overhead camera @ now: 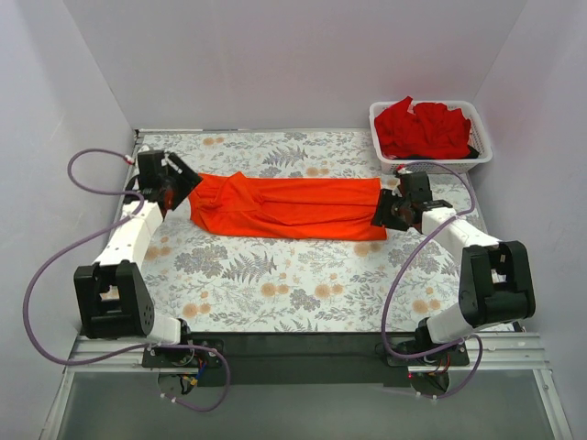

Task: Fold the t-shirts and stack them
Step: Fold the tshirt

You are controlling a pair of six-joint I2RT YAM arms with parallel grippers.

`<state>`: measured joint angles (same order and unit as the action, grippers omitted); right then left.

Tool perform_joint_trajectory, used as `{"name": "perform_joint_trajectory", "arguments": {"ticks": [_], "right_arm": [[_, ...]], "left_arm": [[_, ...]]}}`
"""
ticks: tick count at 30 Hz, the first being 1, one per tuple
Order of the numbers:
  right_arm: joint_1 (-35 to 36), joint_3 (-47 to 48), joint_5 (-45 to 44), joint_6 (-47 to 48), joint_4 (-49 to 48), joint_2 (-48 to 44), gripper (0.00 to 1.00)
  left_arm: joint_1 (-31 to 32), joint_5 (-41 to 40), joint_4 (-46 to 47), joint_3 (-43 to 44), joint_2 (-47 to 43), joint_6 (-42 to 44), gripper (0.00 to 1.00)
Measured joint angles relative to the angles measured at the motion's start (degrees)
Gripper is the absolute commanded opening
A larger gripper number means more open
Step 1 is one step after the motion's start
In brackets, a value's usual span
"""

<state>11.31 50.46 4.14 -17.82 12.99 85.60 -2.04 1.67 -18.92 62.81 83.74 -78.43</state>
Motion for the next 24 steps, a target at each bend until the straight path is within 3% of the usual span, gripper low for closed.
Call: {"name": "perform_joint_trajectory", "arguments": {"ticks": [6, 13, 16, 20, 24], "right_arm": [[-4.22, -2.6, 3.63, -3.96, -1.7, 0.07, 0.46], [-6.32, -4.72, 6.1, -6.1, -4.09, 0.5, 0.46], [-6.8, -5.07, 6.69, -6.38, -4.83, 0.52, 0.46], [-7.08, -5.27, 7.39, -6.47, -5.84, 0.74, 0.46], [-7.13, -5.33, 8.37, -6.4, -7.08, 0.74, 0.46]], "left_arm": [[-4.94, -1.14, -1.7, -12.28, -3.26, -0.39, 0.59], [-4.87, 0.02, -2.54, -13.88, -1.49, -0.68, 0.59], [-5.07, -0.07, -2.43, -13.11, -0.09, -1.86, 0.65], [-5.62, 1.36, -0.76, -12.04, 0.66, -2.86, 0.79], [-5.84, 4.31, 2.91, -11.15, 1.18, -2.01, 0.82]]}}
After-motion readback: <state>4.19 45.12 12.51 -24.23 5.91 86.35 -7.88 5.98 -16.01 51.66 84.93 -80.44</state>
